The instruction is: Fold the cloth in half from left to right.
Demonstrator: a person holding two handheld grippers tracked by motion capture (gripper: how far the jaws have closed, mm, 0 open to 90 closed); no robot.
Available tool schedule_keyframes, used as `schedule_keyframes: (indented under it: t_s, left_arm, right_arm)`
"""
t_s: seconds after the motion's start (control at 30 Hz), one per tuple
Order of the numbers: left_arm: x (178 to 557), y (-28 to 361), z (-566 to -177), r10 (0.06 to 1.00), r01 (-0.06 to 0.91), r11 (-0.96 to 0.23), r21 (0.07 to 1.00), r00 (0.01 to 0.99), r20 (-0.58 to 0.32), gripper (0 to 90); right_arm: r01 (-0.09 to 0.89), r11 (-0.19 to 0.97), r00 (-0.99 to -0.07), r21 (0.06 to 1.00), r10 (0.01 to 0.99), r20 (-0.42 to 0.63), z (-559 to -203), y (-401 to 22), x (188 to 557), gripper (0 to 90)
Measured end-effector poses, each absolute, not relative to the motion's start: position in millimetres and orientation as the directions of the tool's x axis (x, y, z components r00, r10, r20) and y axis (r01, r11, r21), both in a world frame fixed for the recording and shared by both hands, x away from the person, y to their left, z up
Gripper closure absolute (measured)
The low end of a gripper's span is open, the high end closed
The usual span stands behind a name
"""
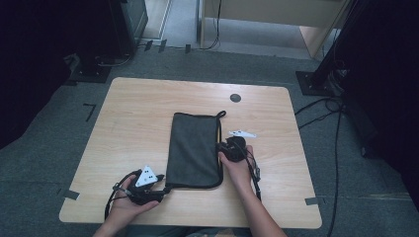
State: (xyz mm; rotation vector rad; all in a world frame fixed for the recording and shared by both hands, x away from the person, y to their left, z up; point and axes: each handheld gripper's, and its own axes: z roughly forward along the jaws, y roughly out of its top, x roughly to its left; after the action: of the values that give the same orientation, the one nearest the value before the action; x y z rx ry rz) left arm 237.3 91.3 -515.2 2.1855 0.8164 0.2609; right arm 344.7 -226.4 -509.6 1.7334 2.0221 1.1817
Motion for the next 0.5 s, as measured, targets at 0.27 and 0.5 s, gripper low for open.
schedule_keyframes:
  t_s: [0.27,0.5]
  left_arm:
    - [235.7,90.0,-515.4,0.627,0.459,-0.508,0.729,0.778,-0.054,48.5]
    - [235.4,89.8,-515.6,0.626,0.457,-0.507,0.730,0.778,-0.052,49.3]
  right_arm:
    - [0.714,0.017,-0.271,0.700,0.929,0.254,-514.2,-214.6,348.9,86.0]
    - [0.697,0.027,-0.263,0.717,0.940,0.219,-509.2,-218.7,347.0,89.7]
